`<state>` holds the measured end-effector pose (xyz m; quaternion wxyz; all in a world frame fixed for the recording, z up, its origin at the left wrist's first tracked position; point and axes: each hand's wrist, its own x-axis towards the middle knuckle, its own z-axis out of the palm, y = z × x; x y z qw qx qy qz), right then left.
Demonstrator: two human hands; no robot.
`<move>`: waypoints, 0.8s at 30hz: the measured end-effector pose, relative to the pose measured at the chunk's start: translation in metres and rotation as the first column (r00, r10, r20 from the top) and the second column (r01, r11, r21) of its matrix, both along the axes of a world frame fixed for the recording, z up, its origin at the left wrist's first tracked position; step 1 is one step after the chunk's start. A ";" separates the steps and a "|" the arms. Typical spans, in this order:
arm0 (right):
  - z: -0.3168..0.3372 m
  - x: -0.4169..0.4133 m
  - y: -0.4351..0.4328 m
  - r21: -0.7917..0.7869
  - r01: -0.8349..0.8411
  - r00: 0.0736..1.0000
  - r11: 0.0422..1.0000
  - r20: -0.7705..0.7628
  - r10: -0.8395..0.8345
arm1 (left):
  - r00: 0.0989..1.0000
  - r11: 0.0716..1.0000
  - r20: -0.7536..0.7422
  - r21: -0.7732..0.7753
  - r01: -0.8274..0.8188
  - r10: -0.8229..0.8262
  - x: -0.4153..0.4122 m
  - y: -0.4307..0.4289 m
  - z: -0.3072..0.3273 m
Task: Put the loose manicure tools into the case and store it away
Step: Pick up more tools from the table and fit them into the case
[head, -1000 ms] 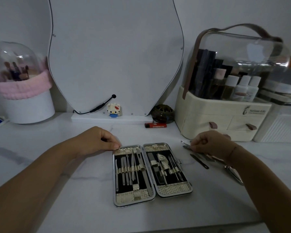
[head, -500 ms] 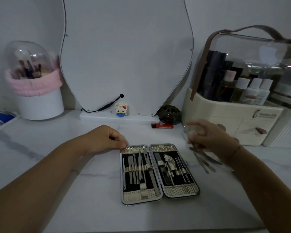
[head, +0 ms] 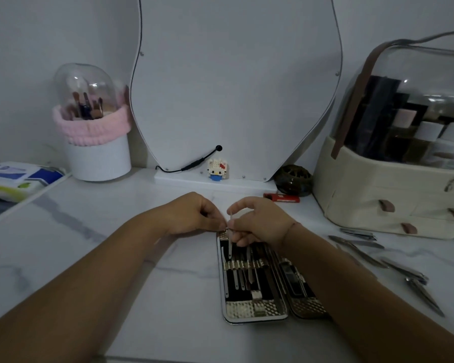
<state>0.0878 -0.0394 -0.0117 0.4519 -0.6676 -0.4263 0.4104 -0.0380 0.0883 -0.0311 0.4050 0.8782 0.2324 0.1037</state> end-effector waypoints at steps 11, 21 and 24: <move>-0.008 0.003 -0.001 0.017 -0.053 0.965 0.998 0.257 0.047 | 1.000 1.000 0.004 -0.010 -0.003 0.003 0.001 0.001 -0.001; -0.006 0.002 -0.003 -0.017 -0.082 0.895 0.996 0.438 0.081 | 0.999 0.995 -0.009 -0.082 0.053 -0.054 -0.002 0.002 -0.001; -0.005 0.000 -0.005 -0.020 -0.113 0.879 0.993 0.464 0.109 | 0.998 0.995 -0.004 -0.083 0.059 -0.059 -0.002 0.002 -0.002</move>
